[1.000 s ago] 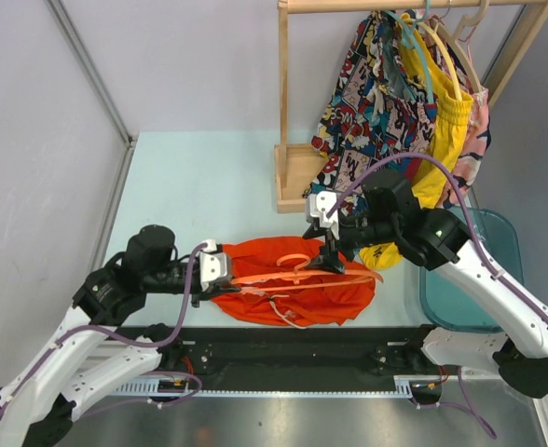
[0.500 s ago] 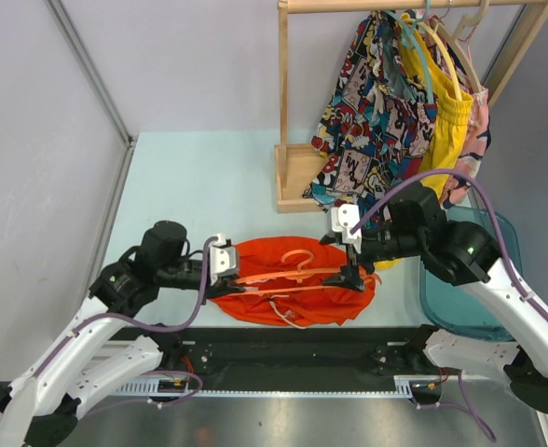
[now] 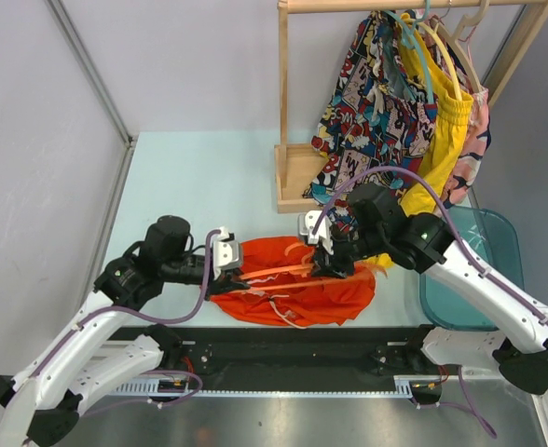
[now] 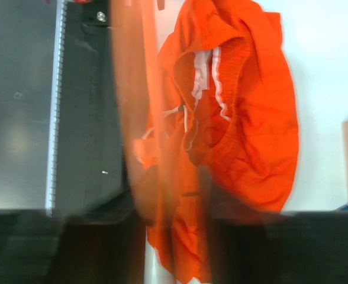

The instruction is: Place the shorts on the hanger

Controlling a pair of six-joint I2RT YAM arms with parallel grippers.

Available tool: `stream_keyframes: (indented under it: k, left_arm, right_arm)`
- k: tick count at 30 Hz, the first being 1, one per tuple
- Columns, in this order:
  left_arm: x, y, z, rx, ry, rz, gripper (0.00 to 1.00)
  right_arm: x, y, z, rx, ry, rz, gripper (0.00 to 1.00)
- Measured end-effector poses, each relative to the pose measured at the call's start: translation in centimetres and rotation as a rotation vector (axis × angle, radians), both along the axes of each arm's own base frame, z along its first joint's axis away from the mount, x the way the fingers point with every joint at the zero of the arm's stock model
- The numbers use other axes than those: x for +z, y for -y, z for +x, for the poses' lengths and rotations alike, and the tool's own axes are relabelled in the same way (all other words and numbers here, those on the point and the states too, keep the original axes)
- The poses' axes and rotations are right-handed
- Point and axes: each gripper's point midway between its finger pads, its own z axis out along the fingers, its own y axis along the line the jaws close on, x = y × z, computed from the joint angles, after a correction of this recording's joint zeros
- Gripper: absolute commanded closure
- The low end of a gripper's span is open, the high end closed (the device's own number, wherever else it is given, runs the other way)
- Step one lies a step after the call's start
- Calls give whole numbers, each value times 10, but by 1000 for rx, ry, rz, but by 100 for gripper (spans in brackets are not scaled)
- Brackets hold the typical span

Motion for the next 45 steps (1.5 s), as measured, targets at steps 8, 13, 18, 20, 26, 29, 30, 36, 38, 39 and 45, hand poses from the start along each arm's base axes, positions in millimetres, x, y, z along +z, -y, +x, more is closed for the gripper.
stream_keyframes:
  k: [8, 13, 18, 20, 26, 29, 30, 36, 38, 39, 45]
  left_arm:
    - [5, -4, 21, 118, 1, -13, 0]
    - [5, -22, 45, 247, 52, -2, 4]
    - [-26, -28, 59, 209, 84, 114, 11]
    - [-48, -31, 66, 186, 76, 171, 17]
    - [-108, -52, 89, 180, 11, 314, 31]
    - [-125, -62, 102, 159, -56, 360, 34]
    - [-131, -63, 105, 146, -73, 374, 34]
    - [-148, -66, 100, 71, -86, 398, 42]
    - [-152, -67, 98, 64, -89, 401, 57]
    - [-153, -67, 96, 61, -93, 401, 63]
    - [-140, -65, 93, 38, -35, 369, 79]
  right_arm:
    - [3, 6, -5, -21, 19, -3, 100]
    - [-7, 24, -11, -54, 24, -31, 100]
    - [-26, 40, -16, -80, 11, -99, 100]
    - [-30, 42, -12, -96, 17, -122, 100]
    - [-45, 47, 6, -181, -33, -175, 100]
    - [-53, 46, 16, -210, -65, -197, 100]
    - [-55, 45, 18, -213, -73, -201, 100]
    - [-64, 37, 20, -189, -109, -209, 100]
    - [-66, 34, 19, -177, -118, -211, 100]
    - [-67, 34, 19, -173, -120, -212, 100]
    - [-80, 30, 25, -150, -140, -243, 100]
